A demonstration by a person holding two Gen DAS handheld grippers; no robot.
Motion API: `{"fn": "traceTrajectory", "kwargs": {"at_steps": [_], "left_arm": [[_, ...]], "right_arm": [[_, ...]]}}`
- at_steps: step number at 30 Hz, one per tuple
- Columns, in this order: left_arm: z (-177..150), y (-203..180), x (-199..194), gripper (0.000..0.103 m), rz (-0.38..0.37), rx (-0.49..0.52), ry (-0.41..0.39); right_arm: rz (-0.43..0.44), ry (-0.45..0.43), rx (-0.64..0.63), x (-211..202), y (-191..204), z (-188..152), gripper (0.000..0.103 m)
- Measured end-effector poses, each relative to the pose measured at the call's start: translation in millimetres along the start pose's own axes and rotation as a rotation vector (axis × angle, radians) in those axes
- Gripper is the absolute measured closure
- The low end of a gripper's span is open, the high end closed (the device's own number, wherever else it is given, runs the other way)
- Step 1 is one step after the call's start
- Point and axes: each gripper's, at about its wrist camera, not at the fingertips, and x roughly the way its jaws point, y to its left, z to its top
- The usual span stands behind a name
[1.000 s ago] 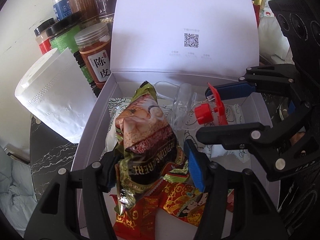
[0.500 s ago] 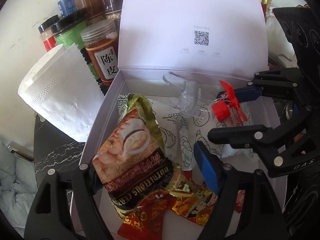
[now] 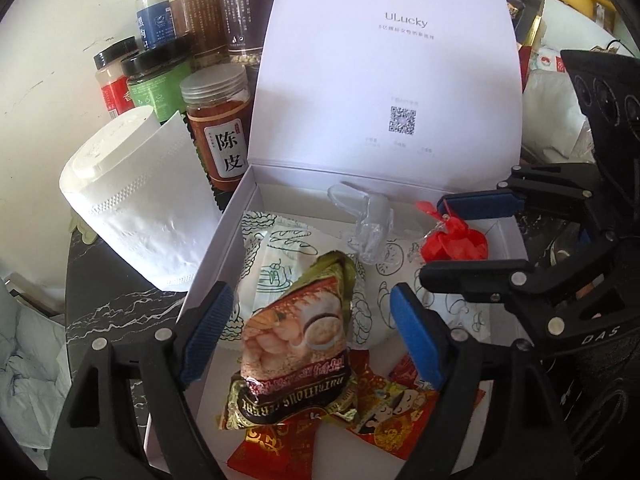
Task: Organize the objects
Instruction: 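Open both grippers to release the snack bag and fan in the box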
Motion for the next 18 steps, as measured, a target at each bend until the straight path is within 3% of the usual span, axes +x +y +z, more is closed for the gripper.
{"fn": "traceTrajectory", "kwargs": {"at_steps": [3, 11, 18], "left_arm": [[-0.1, -2.1, 1.6, 0.03, -0.004, 0.008, 0.009], [0.6, -3.2, 3.9, 0.03, 0.033, 0.026, 0.015], [3.5, 1.4, -2.1, 0.018, 0.074, 0.025, -0.001]], "right_arm": [[-0.003, 0.009, 0.0, 1.1, -0.1, -0.4, 0.046], [-0.016, 0.037, 0.016, 7.2, -2.7, -0.9, 0.035], [-0.027, -0.01, 0.036, -7.3, 2.3, 1.3, 0.027]]}}
